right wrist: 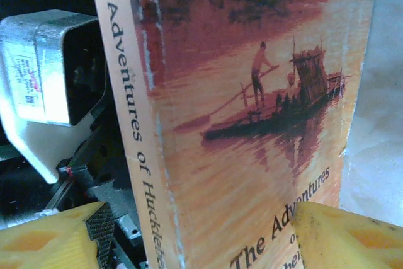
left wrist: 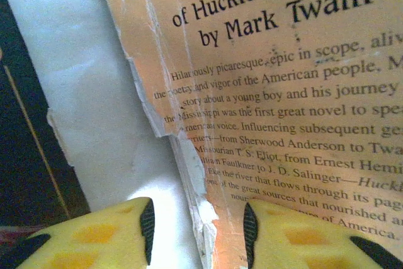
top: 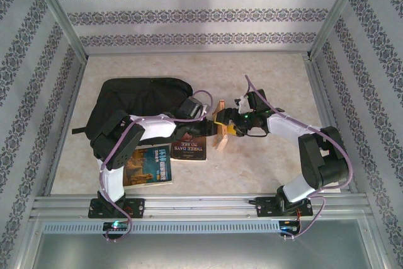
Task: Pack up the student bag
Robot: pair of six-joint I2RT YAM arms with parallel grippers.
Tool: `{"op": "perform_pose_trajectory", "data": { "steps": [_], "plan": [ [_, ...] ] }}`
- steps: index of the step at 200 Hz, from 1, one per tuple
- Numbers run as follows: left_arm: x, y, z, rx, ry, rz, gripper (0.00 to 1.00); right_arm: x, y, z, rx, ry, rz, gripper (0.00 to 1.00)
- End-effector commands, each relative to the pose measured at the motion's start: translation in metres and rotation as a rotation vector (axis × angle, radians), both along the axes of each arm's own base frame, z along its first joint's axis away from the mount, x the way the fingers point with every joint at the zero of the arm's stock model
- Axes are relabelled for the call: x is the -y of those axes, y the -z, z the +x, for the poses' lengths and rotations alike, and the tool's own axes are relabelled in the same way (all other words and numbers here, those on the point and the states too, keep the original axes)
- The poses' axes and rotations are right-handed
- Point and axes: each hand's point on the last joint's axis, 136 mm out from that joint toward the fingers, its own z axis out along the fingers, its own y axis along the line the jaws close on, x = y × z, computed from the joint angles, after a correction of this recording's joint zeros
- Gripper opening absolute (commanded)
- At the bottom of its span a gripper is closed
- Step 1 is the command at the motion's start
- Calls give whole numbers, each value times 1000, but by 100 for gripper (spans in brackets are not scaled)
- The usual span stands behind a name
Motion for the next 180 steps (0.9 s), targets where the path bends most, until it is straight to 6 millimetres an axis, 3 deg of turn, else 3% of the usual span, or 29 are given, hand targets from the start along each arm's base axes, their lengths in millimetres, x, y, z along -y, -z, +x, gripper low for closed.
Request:
{"op": "perform_pose_trajectory", "data": {
  "steps": [1,44,89,122,161,180],
  "plan": [
    [12,-1,-2,-6,28,-21,45,2,1,4,10,-3,-19,72],
    [9,-2,-3,0,25,-9,45,12,3,3,24,13,-85,50],
    [5,-5,-7,5,19,-12,47,24,2,2,39,28,-169,38],
    [2,-4,-9,5,16,-7,51,30,0,-3,31,34,-198,39],
    [10,4,-13,-33,27,-34,52,22,-5,-7,18,6,-138,62],
    [14,6,-13,-38,34,-36,52,19,-2,-6,9,2,-122,59]
  ]
}}
